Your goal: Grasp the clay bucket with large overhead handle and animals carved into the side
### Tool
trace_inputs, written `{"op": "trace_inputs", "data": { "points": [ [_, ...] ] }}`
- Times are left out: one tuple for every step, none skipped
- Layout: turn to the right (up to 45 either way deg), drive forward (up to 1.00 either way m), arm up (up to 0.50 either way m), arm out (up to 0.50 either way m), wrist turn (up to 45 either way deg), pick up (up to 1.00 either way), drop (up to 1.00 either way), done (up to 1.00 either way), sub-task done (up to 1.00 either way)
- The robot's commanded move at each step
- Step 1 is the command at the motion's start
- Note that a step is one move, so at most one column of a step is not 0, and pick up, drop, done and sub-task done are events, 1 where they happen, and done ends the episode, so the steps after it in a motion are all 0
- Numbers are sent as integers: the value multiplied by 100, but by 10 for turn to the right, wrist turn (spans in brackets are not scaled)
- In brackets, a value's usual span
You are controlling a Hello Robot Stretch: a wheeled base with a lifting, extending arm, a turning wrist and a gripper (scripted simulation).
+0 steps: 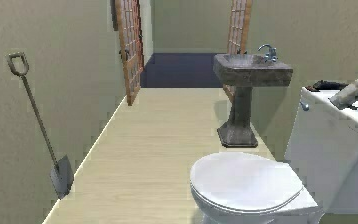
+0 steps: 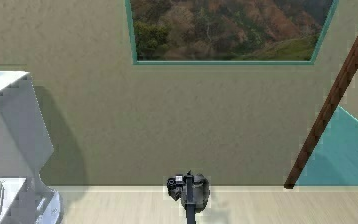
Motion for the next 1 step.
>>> {"op": "trace_inputs", "data": {
  "points": [
    [0,0,-30,0,0,0,0,0,0]
  ]
}}
